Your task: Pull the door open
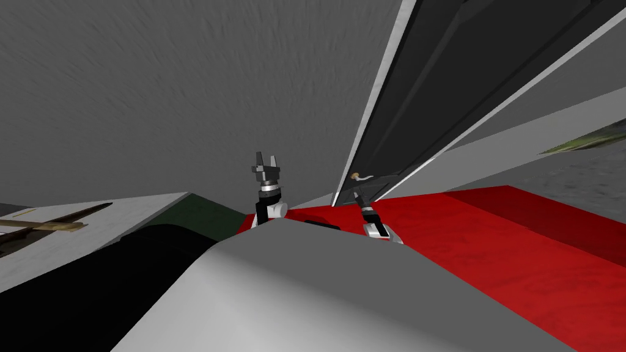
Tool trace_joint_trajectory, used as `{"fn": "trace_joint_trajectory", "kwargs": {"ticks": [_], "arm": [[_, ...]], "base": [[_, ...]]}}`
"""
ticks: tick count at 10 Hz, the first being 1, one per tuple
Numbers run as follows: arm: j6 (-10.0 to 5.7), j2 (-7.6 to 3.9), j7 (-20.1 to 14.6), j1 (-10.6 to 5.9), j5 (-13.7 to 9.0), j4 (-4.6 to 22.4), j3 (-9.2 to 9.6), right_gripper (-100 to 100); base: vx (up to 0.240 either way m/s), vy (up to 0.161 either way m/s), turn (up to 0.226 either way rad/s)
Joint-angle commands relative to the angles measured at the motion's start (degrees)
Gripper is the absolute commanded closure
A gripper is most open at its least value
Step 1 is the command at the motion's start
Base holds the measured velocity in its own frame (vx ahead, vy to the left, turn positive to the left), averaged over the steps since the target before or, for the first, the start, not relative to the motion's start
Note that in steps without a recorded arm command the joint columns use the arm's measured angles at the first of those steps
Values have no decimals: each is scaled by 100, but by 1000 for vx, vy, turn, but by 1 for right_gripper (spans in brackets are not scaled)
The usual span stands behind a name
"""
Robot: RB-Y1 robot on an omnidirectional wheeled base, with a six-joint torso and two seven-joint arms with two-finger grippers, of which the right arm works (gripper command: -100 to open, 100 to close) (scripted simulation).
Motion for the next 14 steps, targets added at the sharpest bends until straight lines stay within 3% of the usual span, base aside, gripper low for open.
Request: {"fn": "trace_joint_trajectory", "kwargs": {"ticks": [1, 13, 14], "arm": [[-36, -87, -23, -92, -41, 242, 37, -100], [-306, -469, -125, -592, -228, 1586, 228, -100], [-316, -437, -124, -597, -214, 1574, 222, -100]], "base": [[44, -124, 131], [25, -100, 78], [14, -49, 27]]}}
